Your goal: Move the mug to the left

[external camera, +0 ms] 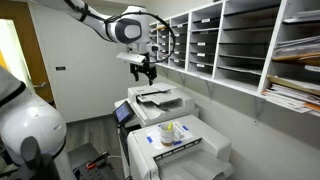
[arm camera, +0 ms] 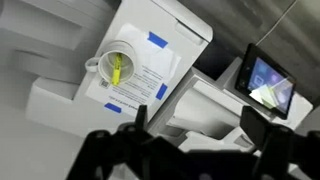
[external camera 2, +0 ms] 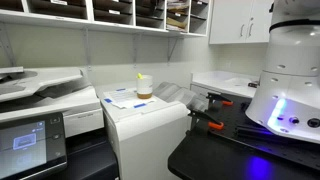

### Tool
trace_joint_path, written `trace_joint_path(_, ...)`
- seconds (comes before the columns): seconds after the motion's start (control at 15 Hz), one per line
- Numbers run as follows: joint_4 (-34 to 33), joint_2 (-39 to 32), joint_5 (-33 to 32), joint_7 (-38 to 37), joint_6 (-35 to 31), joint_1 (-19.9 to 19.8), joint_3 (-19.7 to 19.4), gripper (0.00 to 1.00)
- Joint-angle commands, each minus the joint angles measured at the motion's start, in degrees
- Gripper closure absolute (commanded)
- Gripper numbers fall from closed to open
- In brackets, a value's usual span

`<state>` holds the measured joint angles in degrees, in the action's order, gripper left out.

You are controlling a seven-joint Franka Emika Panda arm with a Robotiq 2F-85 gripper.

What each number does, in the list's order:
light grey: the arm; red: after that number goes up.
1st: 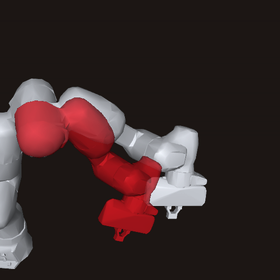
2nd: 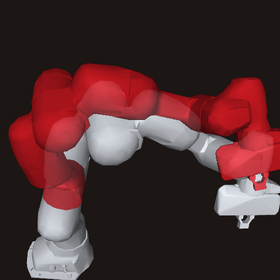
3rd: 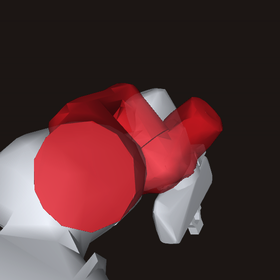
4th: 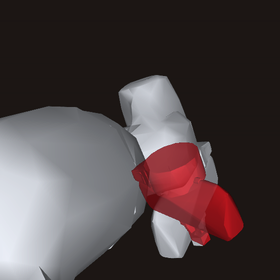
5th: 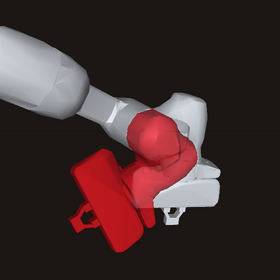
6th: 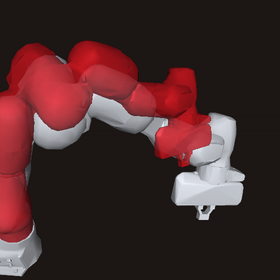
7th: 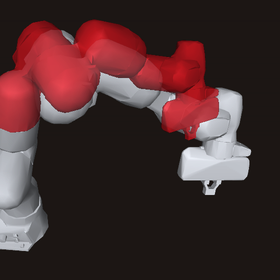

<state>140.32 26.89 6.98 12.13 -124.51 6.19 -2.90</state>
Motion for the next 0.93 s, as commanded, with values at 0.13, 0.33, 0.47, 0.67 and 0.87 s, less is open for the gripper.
trace_joint_path(0.13,-0.15,-0.02,0.27,0.19,0.12,-0.53,0.49,0.00)
trace_joint_path(0.33,-0.75,-1.48,0.05,-4.14,0.04,-1.93,1.00,0.00)
trace_joint_path(0.47,0.21,-3.90,-0.81,-9.47,-4.92,-4.44,1.24,0.00)
trace_joint_path(0.67,1.48,-9.43,-1.34,-14.81,-8.71,-8.27,0.38,0.00)
trace_joint_path(0.87,2.48,-15.55,-4.08,-22.34,-13.04,-12.04,0.59,0.00)
